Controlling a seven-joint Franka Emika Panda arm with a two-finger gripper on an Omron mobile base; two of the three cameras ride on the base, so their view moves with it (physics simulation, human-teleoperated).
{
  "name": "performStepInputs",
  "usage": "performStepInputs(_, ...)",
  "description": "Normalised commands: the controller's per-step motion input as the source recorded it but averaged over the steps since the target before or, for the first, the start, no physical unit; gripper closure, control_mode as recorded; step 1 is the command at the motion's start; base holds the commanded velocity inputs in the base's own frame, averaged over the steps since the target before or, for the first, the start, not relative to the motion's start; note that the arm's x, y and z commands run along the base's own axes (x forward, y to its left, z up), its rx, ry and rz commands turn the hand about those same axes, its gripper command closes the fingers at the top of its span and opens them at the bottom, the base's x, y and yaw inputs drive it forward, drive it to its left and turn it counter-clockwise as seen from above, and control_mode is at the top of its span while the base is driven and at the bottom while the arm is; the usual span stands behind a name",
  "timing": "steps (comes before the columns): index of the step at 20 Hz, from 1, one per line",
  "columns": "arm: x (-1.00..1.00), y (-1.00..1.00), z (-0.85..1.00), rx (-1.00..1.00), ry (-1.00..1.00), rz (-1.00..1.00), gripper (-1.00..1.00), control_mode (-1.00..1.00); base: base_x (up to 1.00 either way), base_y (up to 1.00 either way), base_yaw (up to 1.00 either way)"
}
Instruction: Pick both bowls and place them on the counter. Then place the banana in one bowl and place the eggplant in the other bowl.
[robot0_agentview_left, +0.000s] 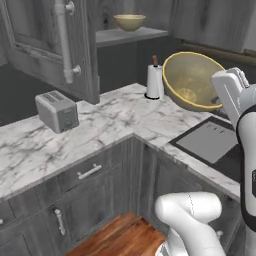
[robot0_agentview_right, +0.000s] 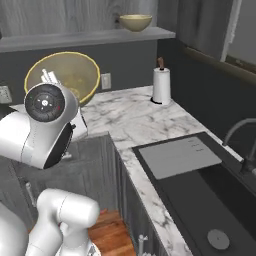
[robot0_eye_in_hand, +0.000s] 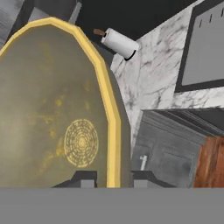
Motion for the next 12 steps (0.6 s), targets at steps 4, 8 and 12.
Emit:
performStepInputs(4, 0.0, 0.0, 0.0, 0.0, 0.0, 0.0, 1.0, 1.0, -0.23, -0.09, -0.39)
performStepInputs(8, 0.0, 0.0, 0.0, 0.0, 0.0, 0.0, 1.0, 1.0, -0.18, -0.1, -0.42)
performStepInputs(12, 0.0, 0.0, 0.0, 0.0, 0.0, 0.0, 1.0, 1.0, -0.11, -0.14, -0.45)
